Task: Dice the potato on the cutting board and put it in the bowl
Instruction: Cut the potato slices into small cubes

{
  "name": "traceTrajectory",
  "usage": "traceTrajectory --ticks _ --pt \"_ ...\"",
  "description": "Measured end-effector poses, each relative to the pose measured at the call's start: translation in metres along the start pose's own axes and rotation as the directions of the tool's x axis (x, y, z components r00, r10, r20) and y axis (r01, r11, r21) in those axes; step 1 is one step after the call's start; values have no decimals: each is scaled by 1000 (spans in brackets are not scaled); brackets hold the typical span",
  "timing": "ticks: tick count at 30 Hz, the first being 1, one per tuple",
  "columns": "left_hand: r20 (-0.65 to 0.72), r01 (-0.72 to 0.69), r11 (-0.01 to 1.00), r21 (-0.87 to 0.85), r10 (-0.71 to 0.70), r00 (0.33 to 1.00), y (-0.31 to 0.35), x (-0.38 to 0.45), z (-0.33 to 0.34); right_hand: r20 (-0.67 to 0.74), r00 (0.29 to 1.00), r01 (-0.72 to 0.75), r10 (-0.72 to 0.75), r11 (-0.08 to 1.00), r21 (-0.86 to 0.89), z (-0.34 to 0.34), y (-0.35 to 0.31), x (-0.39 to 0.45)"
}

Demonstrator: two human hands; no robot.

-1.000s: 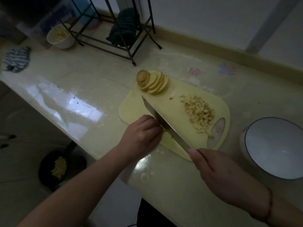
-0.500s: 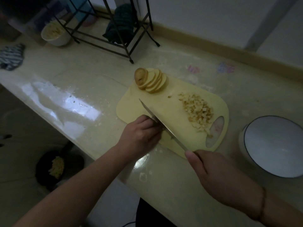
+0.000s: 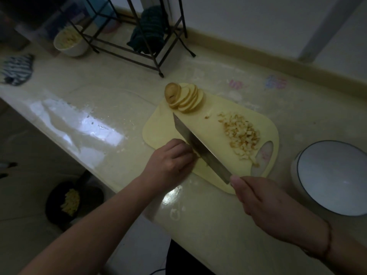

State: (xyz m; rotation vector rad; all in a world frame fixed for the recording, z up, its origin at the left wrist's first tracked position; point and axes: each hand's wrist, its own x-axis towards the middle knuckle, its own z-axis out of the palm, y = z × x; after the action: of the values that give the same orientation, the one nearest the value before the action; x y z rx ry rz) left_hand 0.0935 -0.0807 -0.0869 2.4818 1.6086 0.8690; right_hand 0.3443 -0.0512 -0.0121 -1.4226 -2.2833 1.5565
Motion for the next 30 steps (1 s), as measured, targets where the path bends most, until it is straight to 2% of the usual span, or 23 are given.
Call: traceTrajectory --ticks 7,19,24,27,30 --pt "-24 16 999 28 -16 1000 2 -1 1 -22 999 26 -27 998 -48 1 -3 -3" --pt "-41 107 994 2 -107 993 2 -7 4 -49 999 -14 10 996 -92 7 15 -31" --pt "-34 104 995 -2 -104 994 2 -6 3 -13 1000 -18 16 992 -127 8 3 -8" --pt "-39 90 996 -7 -90 995 3 -3 3 -19 999 31 -34 991 -132 12 -8 13" --pt "-12 52 999 -12 -53 999 2 -1 0 -5 1000 21 -22 998 -65 6 -2 20"
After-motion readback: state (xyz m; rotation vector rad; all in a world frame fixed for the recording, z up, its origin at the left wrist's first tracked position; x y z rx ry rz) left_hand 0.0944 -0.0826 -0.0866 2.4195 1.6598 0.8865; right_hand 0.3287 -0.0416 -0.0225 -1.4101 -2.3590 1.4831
